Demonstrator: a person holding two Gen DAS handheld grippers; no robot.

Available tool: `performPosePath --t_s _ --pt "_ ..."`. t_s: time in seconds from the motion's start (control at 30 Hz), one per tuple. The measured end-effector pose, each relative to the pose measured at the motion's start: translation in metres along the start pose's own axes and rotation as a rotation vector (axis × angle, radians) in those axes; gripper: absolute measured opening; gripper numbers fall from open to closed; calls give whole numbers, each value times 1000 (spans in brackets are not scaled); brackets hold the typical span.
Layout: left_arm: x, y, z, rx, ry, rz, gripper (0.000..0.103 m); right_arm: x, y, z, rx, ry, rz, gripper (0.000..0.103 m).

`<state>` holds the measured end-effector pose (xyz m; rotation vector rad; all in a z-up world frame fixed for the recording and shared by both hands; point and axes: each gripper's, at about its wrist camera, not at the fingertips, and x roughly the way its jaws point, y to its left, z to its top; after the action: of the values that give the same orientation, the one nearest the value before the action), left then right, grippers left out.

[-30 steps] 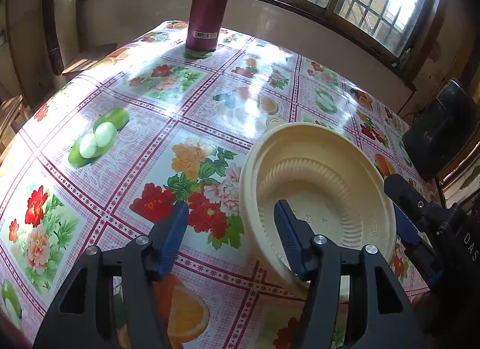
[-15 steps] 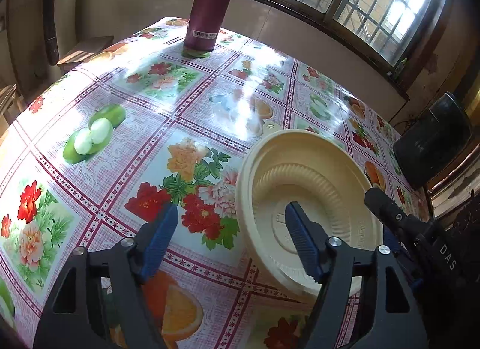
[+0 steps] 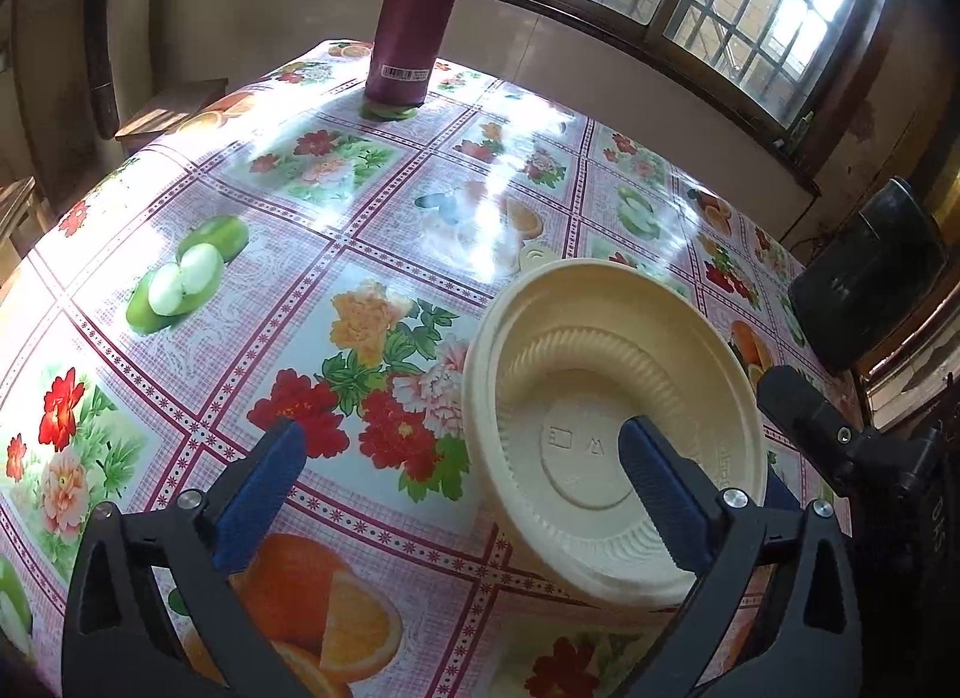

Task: Organize plates and bowls

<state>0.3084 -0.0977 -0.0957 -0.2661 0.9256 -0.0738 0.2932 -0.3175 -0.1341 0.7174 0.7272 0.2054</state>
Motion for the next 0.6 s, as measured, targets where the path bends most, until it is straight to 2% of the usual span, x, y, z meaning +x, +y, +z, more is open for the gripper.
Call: performPosePath --t_s 0.6 --pt "-4 -7 -2 31 -20 41 103 -1 1 1 -9 -9 3 103"
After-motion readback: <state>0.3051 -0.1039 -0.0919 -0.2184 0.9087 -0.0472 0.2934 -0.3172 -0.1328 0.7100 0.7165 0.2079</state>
